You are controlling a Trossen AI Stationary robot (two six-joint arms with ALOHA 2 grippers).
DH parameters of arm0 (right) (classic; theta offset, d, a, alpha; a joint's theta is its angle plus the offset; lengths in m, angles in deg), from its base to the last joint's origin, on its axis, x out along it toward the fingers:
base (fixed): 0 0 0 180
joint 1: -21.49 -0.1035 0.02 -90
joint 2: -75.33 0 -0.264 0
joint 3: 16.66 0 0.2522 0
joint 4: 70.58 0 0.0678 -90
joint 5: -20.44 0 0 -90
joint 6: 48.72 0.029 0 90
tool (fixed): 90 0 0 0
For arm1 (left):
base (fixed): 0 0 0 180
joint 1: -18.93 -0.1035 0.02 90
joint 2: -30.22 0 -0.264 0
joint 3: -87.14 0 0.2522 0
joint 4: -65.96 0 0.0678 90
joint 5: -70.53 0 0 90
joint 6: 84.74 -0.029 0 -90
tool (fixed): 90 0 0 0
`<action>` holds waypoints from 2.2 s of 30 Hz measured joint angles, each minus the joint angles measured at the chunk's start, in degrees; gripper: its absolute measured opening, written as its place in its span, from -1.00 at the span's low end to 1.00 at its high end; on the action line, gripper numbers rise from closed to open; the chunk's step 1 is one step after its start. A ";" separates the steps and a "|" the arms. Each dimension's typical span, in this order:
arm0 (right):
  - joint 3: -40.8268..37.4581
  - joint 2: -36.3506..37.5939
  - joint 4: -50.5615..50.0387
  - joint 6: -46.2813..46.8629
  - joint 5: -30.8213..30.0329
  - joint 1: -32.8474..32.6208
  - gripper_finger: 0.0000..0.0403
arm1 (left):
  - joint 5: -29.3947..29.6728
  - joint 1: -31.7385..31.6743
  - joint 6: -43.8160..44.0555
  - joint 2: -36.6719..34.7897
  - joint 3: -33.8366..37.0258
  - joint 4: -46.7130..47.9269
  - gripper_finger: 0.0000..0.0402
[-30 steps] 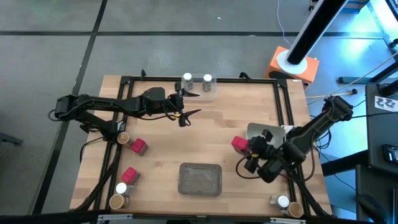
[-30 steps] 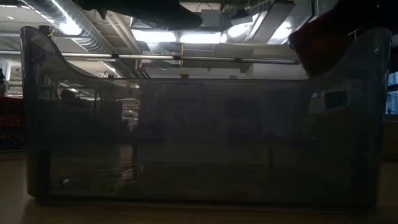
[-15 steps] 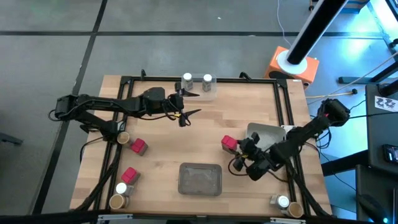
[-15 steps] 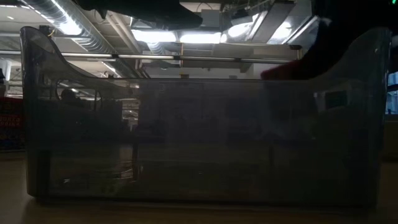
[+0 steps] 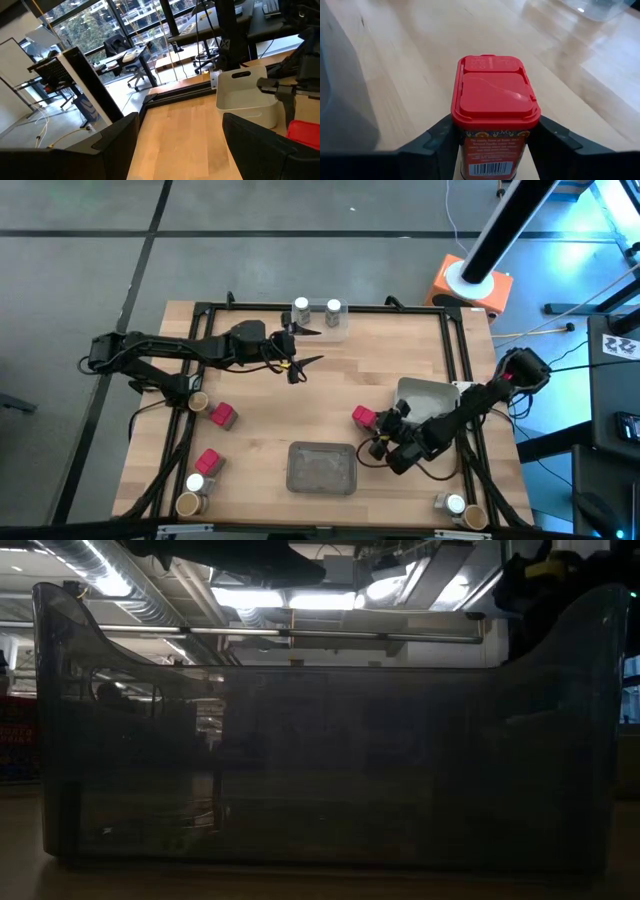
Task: Sort spices by type
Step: Put the red seasoning can into the gray bin
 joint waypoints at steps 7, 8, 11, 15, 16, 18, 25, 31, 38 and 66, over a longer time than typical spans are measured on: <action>0.02 -0.39 -0.59 -0.06 4.78 0.00 0.18 | -0.01 0.00 -0.02 0.00 0.00 0.03 0.38; 0.02 -0.39 -0.56 -0.15 4.93 0.00 0.20 | 0.00 0.00 -0.02 0.00 0.00 0.01 0.38; 0.02 0.03 -0.74 -0.97 5.15 0.00 0.25 | 0.00 0.00 -0.02 0.00 0.00 0.01 0.38; 1.60 2.92 -4.34 -3.14 6.42 0.04 0.26 | -0.01 0.00 -0.02 0.00 0.00 0.03 0.38; 2.52 3.72 -6.32 -3.23 6.41 0.04 0.26 | 0.00 0.00 -0.02 0.00 0.00 0.01 0.38; 4.46 5.15 -9.98 -3.30 6.48 0.03 0.26 | -0.01 0.00 -0.02 0.00 0.00 0.01 0.38; 8.24 6.63 -13.34 -6.66 14.09 4.54 0.26 | 0.00 0.00 0.22 0.00 0.00 -0.01 0.38; 8.24 6.19 -10.97 -9.18 24.25 11.20 0.27 | -0.01 0.00 0.22 0.00 0.00 -0.02 0.38; 8.24 5.90 -9.80 -12.76 26.46 13.27 0.27 | -0.01 0.02 0.00 0.02 0.00 -0.01 0.38; 8.22 4.30 -7.77 -16.55 27.61 15.39 0.59 | -0.01 0.02 0.44 0.02 0.00 -0.38 0.38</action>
